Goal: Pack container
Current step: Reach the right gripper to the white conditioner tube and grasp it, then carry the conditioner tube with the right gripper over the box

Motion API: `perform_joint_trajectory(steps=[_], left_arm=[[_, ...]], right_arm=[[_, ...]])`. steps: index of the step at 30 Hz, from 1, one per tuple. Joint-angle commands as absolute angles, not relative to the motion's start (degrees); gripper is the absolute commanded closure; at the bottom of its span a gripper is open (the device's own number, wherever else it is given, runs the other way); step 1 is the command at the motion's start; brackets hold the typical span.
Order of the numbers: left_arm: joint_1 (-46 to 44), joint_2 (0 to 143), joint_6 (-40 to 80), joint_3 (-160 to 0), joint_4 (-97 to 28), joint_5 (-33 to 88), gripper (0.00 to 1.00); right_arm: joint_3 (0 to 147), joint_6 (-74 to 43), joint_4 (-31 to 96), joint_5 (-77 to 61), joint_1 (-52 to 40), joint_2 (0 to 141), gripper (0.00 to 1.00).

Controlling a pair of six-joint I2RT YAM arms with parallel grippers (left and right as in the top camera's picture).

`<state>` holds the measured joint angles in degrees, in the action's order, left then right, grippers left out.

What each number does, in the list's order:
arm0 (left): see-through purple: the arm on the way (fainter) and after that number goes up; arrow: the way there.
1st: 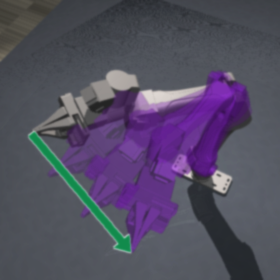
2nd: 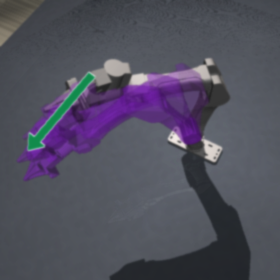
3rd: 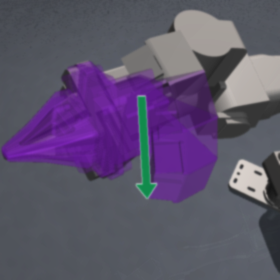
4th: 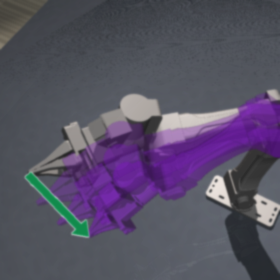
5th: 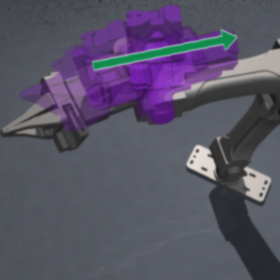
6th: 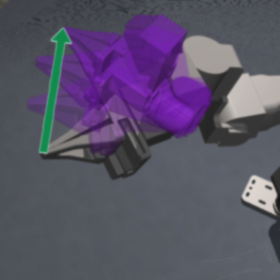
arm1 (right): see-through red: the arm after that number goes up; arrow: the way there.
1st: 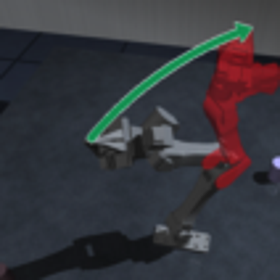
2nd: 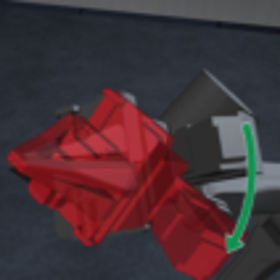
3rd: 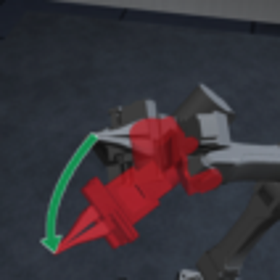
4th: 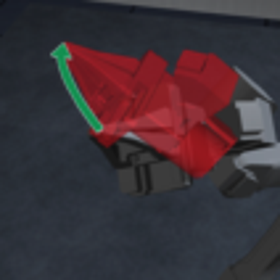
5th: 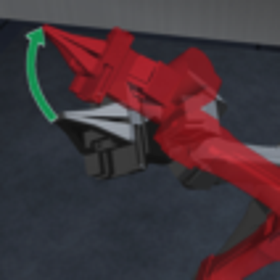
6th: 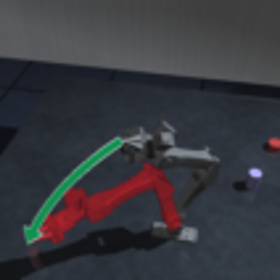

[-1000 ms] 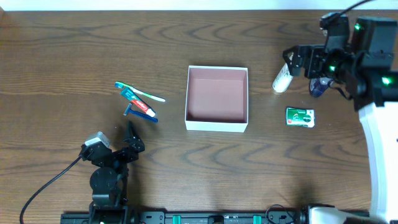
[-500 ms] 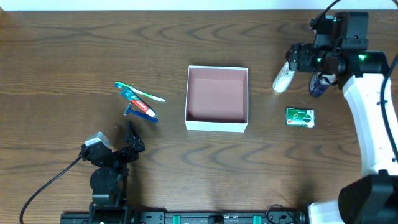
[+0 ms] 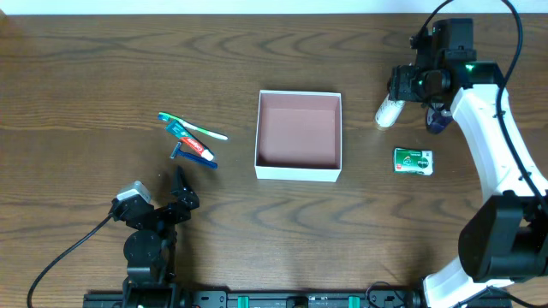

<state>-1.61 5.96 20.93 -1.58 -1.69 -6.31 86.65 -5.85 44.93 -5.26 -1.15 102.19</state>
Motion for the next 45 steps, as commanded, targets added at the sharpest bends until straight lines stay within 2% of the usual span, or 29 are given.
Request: perform_joint_trajectory(steps=[1,6,11,12,19,30,37,45], left_arm=[[-1.41,5.96,20.36,-0.23,-3.55,-6.61,0.02],[-1.41,5.96,20.36,-0.23,-3.55,-6.61,0.02],[-1.41,5.96,20.36,-0.23,-3.55,-6.61,0.02],[-1.41,5.96,20.36,-0.23,-3.55,-6.61,0.02],[-1.41,5.96,20.36,-0.23,-3.55,-6.61,0.02],[-1.41,5.96,20.36,-0.23,-3.55,-6.61,0.02],[-1.41,5.96,20.36,-0.23,-3.55,-6.61,0.02],[-1.41,5.96,20.36,-0.23,-3.55,-6.61,0.02]], right_arm=[[87.9,-7.01,44.4,-4.43,-1.63,102.89,0.47],[87.9,-7.27,44.21,-2.98,-1.63,103.0,0.69],[87.9,-7.27,44.34,-2.96,-1.63,102.98,0.97],[87.9,-7.27,44.36,-2.98,-1.63,102.98,0.99],[88.53,-7.27,44.62,-2.96,-1.96,100.29,0.98],[91.94,-11.51,50.81,3.29,-6.79,86.17,0.98],[91.94,-16.88,52.66,8.32,-16.82,79.75,0.98],[91.92,-23.97,50.17,14.94,-31.51,81.1,0.98]])
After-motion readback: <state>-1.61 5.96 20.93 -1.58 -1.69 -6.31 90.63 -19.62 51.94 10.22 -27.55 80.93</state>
